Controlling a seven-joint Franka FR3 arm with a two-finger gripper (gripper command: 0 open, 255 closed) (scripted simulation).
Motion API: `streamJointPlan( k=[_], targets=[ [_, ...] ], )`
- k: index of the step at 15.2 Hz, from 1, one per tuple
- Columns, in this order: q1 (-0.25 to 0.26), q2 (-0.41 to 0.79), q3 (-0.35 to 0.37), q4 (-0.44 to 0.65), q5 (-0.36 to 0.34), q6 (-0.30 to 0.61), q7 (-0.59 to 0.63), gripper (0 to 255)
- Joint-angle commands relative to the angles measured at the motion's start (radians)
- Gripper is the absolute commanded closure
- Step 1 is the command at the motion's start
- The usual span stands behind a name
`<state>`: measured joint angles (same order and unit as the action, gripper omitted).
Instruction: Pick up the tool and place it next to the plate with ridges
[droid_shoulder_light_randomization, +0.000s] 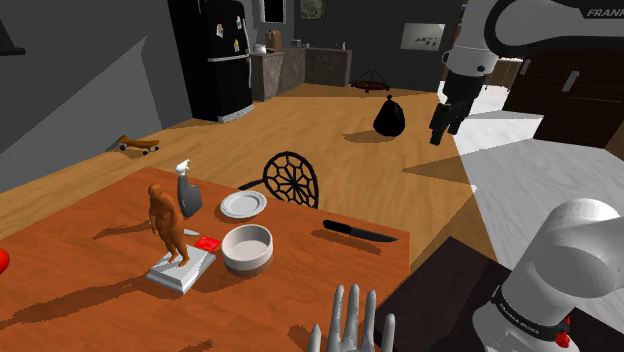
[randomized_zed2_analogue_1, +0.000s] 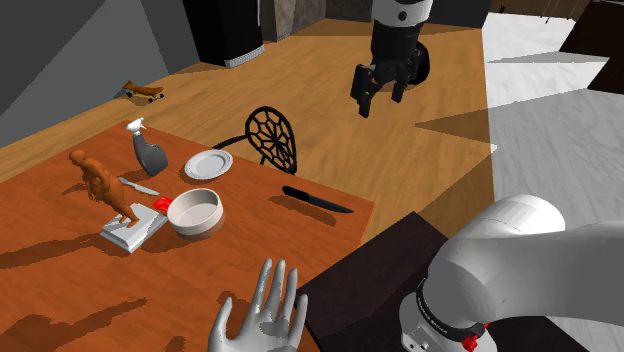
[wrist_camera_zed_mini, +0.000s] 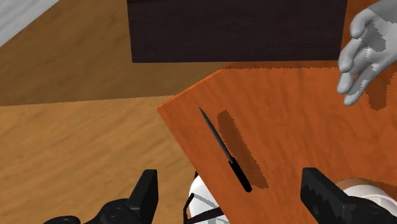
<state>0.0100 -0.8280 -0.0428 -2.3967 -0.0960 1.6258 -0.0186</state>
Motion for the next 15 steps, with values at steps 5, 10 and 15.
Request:
streamJointPlan(
  k=[5,10,15],
  targets=[
    [0.016,0.053,-0.032,-0.091,-0.011,0.142,-0.052,0],
    [0.037,0.157,-0.072,-0.175,-0.022,0.328,-0.118,0],
    [0.061,0.304,-0.111,-0.224,-0.024,0.521,-0.189,0]
  ],
)
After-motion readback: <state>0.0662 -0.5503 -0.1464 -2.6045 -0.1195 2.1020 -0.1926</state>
